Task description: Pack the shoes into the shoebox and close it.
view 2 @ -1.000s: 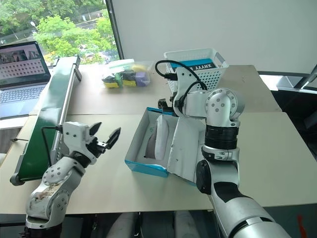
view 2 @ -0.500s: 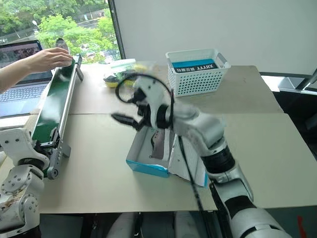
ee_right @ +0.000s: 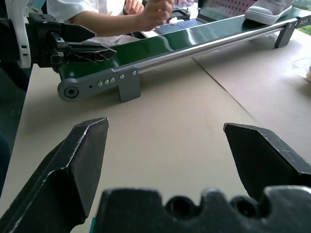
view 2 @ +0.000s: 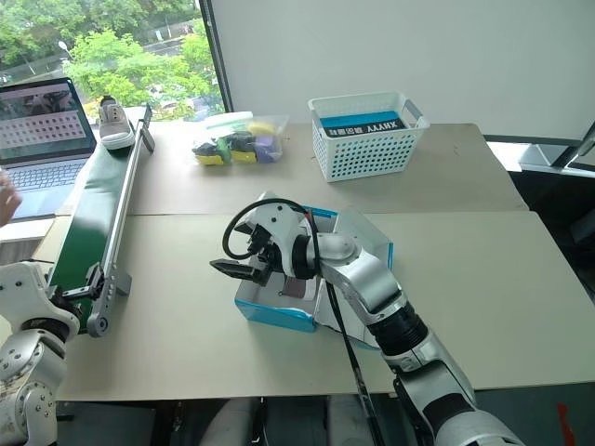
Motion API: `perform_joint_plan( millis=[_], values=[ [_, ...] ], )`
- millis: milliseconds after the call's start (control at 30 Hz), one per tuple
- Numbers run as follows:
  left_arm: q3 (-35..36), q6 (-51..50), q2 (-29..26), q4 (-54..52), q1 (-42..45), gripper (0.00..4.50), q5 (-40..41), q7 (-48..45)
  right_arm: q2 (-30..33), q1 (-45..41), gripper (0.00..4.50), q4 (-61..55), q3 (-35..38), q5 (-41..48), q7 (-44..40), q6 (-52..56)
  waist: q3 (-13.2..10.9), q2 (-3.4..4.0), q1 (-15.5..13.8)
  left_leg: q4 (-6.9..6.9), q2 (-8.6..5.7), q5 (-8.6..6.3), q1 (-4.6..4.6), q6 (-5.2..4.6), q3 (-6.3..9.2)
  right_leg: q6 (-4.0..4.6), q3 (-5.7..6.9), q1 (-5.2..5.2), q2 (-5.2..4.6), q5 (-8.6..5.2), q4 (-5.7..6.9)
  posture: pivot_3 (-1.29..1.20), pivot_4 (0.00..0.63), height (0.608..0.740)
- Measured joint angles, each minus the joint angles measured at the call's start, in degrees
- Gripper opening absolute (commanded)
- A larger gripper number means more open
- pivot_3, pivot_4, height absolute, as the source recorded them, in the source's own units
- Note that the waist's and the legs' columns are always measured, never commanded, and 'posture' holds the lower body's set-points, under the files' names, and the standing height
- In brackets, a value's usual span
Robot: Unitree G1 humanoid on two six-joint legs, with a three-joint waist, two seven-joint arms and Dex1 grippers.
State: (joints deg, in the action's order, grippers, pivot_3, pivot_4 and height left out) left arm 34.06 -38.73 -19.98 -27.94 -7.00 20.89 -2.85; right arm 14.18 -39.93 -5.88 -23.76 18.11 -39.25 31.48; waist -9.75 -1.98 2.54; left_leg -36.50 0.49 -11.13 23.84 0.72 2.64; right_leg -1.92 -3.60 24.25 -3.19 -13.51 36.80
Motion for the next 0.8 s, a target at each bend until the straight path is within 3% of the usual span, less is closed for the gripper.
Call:
perform_joint_plan(
  millis=[800],
  values=[
    [-0.50, -2.53, -1.07, 1.30, 2.53, 4.50, -0.65, 0.24, -1.83, 0.30, 4.50, 0.35, -0.20, -5.58, -1.79, -0.57, 0.00, 0.00, -0.03, 0.00, -0.01, -0.01, -0.02, 0.01, 0.01, 0.01, -0.01, 0.00, -0.01, 0.01, 0.05, 0.00, 0.150, 0.738]
  ],
)
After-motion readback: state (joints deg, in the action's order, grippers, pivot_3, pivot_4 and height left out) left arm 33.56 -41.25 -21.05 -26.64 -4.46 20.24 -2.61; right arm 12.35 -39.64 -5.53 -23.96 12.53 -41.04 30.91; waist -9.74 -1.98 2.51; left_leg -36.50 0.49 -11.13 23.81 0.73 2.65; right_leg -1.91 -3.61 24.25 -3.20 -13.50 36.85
